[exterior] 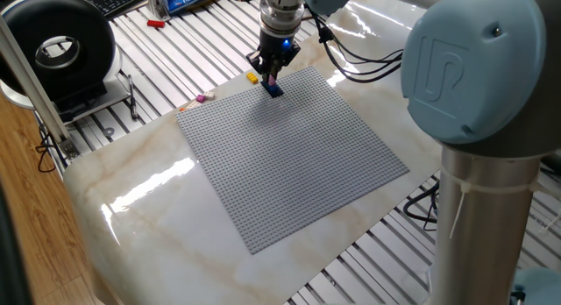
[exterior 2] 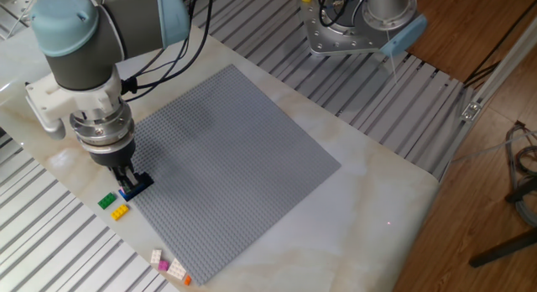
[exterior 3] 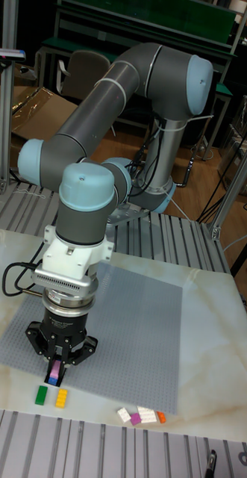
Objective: Stack small Lego blocks one on top of the other
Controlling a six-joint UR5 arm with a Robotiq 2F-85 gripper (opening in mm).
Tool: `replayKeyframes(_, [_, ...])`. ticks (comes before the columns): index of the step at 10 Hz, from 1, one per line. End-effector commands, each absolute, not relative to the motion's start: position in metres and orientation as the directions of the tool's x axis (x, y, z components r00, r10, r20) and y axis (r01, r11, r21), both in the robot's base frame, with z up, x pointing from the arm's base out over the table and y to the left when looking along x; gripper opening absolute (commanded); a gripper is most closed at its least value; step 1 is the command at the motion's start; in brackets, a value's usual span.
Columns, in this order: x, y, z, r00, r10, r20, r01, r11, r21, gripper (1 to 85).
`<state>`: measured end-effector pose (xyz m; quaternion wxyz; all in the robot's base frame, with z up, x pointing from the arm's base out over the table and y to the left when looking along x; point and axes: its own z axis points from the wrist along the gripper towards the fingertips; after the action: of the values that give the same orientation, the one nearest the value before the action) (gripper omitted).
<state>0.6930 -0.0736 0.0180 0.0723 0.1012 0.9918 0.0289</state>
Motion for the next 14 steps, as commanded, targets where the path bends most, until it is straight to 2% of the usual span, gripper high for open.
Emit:
replayKeyframes(1, [0.691,-0.078,0.019,-0.969,0.207,-0.133,0.192,0.975,0.113,1.0])
replayKeyframes(4, [0.697,-0.081,0.007,-0.966,0.211,-0.153,0.198,0.976,0.096,1.0])
replayKeyframes(7, [0.685,-0.087,0.025,-0.971,0.195,-0.141,0.179,0.976,0.123,1.3])
replayKeyframes(8, [0.683,-0.087,0.029,-0.975,0.171,-0.139,0.152,0.979,0.137,18.0])
replayKeyframes(9, [0.685,-0.088,0.029,-0.977,0.156,-0.142,0.141,0.984,0.107,26.0])
replayKeyframes(10, [0.692,-0.081,0.028,-0.976,0.145,-0.165,0.127,0.985,0.117,37.0])
replayKeyframes(11, [0.693,-0.077,0.029,-0.976,0.139,-0.168,0.120,0.985,0.122,44.0])
replayKeyframes(13, [0.691,-0.077,0.031,-0.982,0.095,-0.166,0.078,0.991,0.106,52.7])
replayKeyframes(14, [0.691,-0.075,0.034,-0.982,0.109,-0.155,0.093,0.990,0.107,50.3])
